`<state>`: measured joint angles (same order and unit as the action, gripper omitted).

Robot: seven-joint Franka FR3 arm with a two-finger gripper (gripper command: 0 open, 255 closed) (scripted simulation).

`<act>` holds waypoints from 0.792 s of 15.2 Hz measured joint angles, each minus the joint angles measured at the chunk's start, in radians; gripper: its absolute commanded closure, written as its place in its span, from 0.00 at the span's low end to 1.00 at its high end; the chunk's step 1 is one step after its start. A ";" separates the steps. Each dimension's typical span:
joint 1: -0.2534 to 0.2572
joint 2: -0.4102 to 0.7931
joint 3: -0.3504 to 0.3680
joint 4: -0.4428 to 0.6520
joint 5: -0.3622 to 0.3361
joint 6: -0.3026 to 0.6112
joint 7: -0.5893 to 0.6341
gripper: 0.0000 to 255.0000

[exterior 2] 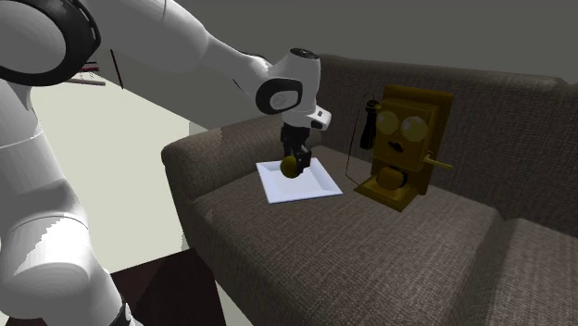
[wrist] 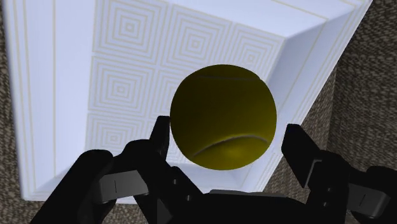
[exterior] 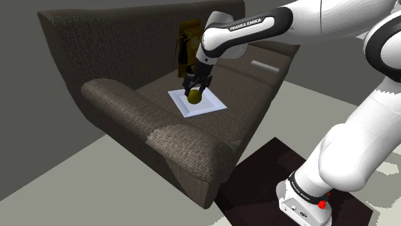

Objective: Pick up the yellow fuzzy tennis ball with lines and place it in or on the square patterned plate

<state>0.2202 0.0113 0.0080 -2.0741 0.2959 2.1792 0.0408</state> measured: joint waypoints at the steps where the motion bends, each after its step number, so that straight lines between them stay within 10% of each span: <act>1: 0.000 0.000 0.000 0.000 0.000 0.000 0.000 0.00; 12: -0.013 -0.051 -0.013 0.059 -0.017 -0.113 0.010 0.00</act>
<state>0.2071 -0.0397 -0.0053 -2.0146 0.2787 2.0658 0.0508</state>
